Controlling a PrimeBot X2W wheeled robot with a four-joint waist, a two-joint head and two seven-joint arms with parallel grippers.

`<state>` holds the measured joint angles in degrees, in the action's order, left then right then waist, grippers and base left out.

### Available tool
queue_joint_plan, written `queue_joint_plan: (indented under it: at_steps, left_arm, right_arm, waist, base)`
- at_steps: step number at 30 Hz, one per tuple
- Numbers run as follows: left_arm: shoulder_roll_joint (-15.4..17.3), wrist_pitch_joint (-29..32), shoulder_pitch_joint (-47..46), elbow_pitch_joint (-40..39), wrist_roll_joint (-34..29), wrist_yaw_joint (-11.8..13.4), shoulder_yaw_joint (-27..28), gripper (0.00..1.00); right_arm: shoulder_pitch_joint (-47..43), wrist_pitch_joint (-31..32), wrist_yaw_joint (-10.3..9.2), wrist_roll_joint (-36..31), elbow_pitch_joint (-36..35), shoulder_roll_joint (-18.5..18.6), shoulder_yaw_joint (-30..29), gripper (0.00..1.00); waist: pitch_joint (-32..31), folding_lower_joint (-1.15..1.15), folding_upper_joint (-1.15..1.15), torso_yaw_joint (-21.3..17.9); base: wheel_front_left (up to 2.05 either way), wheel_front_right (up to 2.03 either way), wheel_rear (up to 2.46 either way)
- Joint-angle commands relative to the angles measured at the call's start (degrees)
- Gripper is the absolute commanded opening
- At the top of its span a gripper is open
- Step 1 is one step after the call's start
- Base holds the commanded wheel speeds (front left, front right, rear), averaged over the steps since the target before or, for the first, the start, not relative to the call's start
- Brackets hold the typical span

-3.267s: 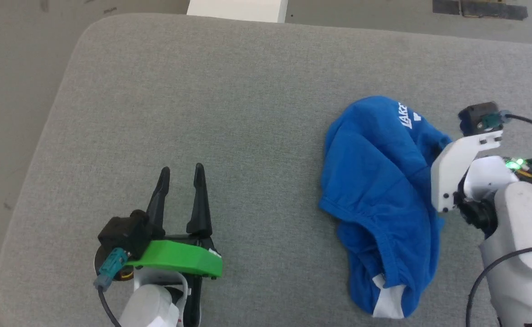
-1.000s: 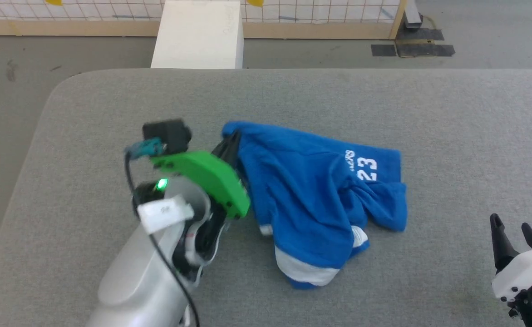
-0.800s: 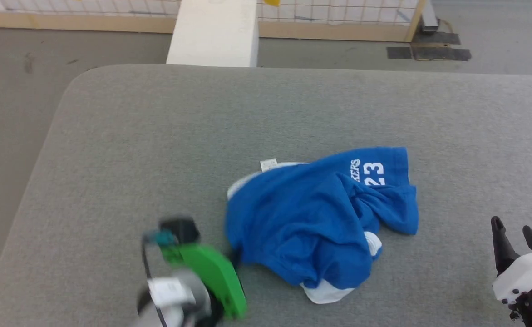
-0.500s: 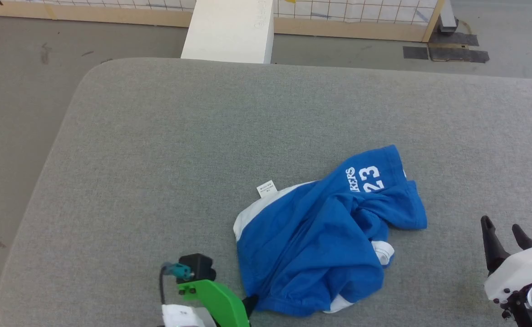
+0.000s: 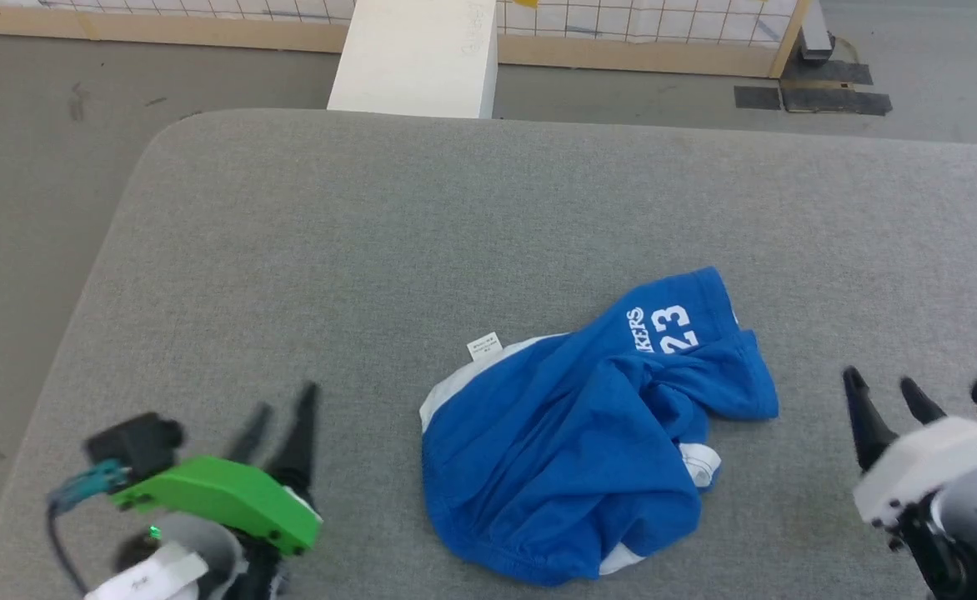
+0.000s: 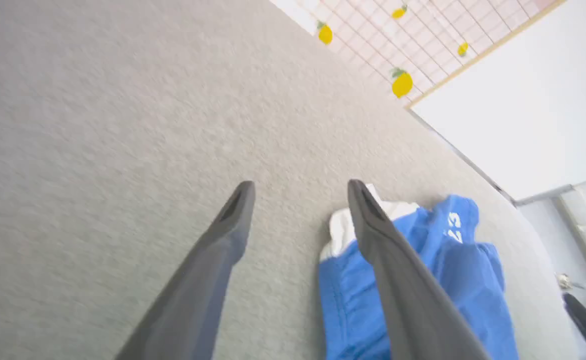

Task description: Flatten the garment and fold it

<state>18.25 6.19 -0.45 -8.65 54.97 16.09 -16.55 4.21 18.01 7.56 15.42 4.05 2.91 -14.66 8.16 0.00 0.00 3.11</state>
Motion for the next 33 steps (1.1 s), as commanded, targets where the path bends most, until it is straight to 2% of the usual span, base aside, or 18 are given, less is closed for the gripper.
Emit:
queue_joint_plan:
  at_steps: [1,4,6,8,10,11,14,19,25,26,27,28,29,33]
  left_arm:
    - [0.80,-3.99,-0.50,-0.04,-3.54,-0.13,0.67,1.00]
    - [0.50,-14.18,-2.20,0.98,-10.76,-1.11,0.67,1.00]
    - [0.47,-18.81,-3.41,2.41,-15.59,-1.75,-0.15,1.00]
    - [-0.66,-20.64,-4.69,2.89,-19.70,-1.98,0.01,1.00]
    - [-2.31,-21.08,-5.49,2.85,-23.09,-2.50,0.47,1.00]
    - [-4.52,-21.14,-5.71,1.89,-26.12,-3.18,1.95,1.00]
    - [-7.13,-21.16,-5.05,1.37,-29.14,-4.90,3.57,1.00]
    - [-10.74,-21.18,-3.83,1.17,-32.21,-8.01,6.48,1.00]
    - [-13.18,-21.18,-3.28,1.65,-34.40,-10.81,8.34,1.00]
    - [-13.45,-21.18,-3.28,1.68,-34.68,-11.09,8.52,1.00]
    - [-13.76,-21.18,-3.26,1.76,-34.88,-11.43,8.68,1.00]
    - [-13.99,-21.18,-3.26,1.82,-35.06,-11.65,8.80,1.00]
    - [-14.23,-21.18,-3.26,1.88,-35.28,-11.93,8.92,1.00]
    - [-14.82,-21.18,-3.24,2.25,-35.83,-12.69,9.06,1.00]
  right_arm:
    - [2.14,1.02,-0.08,-0.73,-0.48,-0.03,1.40,1.00]
    - [5.20,5.72,-0.08,-1.95,-0.25,-0.03,5.07,1.00]
    - [7.20,9.82,-0.08,-3.17,0.54,0.16,6.65,1.00]
    - [8.99,13.50,-0.08,-4.58,1.14,1.26,8.58,1.00]
    - [10.40,16.55,-0.08,-5.21,1.87,1.71,9.43,1.00]
    - [11.28,19.28,-0.08,-5.95,2.57,2.07,10.58,1.00]
    - [12.28,20.96,-0.08,-6.39,3.44,2.27,11.68,1.00]
    - [13.83,19.78,-0.08,-7.00,5.34,2.41,13.10,1.00]
    - [15.92,16.73,-0.08,-7.47,8.26,2.27,13.63,1.00]
    - [16.14,16.47,-0.08,-7.55,8.77,2.27,13.60,0.73]
    - [16.37,16.25,-0.08,-7.64,9.34,2.25,13.58,0.39]
    - [16.54,16.06,-0.08,-7.68,9.74,2.23,13.61,0.31]
    - [16.75,15.81,-0.08,-7.68,10.15,2.22,13.73,0.00]
    - [17.39,13.86,-0.08,-6.87,10.56,2.36,14.14,0.00]
  waist:
    - [0.28,0.00,0.00,-0.10]
    - [1.09,0.00,0.00,-0.11]
    - [1.74,0.00,0.00,0.00]
    - [2.52,0.00,0.00,0.58]
    - [3.15,0.00,0.00,1.06]
    - [3.64,0.00,0.00,1.34]
    - [4.39,0.00,0.00,1.69]
    - [5.61,0.00,0.00,2.16]
    - [6.64,0.00,0.00,2.18]
    - [6.73,0.00,0.00,2.16]
    - [6.83,0.00,0.00,2.12]
    - [6.89,0.00,0.00,2.07]
    - [6.93,0.00,0.00,2.00]
    - [6.98,0.00,0.00,1.70]
  base:
    - [0.00,0.00,0.00]
    - [0.00,0.00,0.00]
    - [0.00,0.00,0.00]
    - [0.00,0.00,0.00]
    - [0.00,0.00,0.00]
    - [0.00,0.00,0.00]
    - [0.00,0.00,0.00]
    - [0.00,0.00,0.00]
    - [0.00,0.00,0.00]
    - [0.00,0.00,0.00]
    - [0.00,0.00,0.00]
    - [0.00,0.00,0.00]
    - [0.00,0.00,0.00]
    - [0.00,0.00,0.00]
